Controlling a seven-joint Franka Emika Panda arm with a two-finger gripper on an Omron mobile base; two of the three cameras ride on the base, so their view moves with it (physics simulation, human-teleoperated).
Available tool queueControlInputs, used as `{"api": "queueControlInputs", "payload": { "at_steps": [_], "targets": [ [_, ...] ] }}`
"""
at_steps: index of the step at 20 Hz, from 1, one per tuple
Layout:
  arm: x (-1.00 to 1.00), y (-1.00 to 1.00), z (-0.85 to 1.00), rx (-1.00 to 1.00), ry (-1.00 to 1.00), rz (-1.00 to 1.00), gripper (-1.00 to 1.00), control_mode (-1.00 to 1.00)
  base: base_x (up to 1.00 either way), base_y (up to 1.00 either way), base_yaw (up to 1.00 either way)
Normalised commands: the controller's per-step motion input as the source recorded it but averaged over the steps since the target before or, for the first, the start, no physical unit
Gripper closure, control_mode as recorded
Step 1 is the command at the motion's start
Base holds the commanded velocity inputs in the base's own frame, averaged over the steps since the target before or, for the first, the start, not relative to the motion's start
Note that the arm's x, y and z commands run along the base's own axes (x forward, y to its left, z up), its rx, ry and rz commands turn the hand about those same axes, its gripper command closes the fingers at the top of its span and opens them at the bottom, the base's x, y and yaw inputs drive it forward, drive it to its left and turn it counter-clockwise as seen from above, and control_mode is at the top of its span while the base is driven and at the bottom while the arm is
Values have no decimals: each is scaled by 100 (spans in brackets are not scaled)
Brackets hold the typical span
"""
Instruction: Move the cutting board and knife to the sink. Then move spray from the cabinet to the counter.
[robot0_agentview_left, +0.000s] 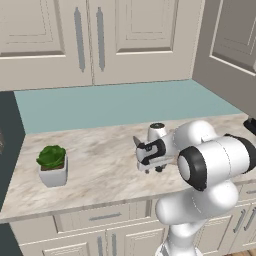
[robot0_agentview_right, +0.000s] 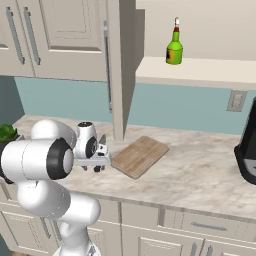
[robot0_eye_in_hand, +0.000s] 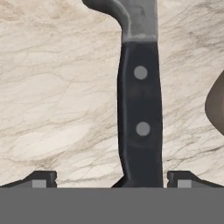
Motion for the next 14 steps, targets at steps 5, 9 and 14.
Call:
{"api": "queueControlInputs", "payload": {
  "at_steps": [5, 9, 14],
  "targets": [
    [0, -5, -2, 1, 0, 0, -100, -100, 0, 0, 0],
    [0, -14, -11, 2, 0, 0, -100, -100, 0, 0, 0],
    [0, -12, -26, 1, -1, 0, -100, -100, 0, 0, 0]
  ]
}}
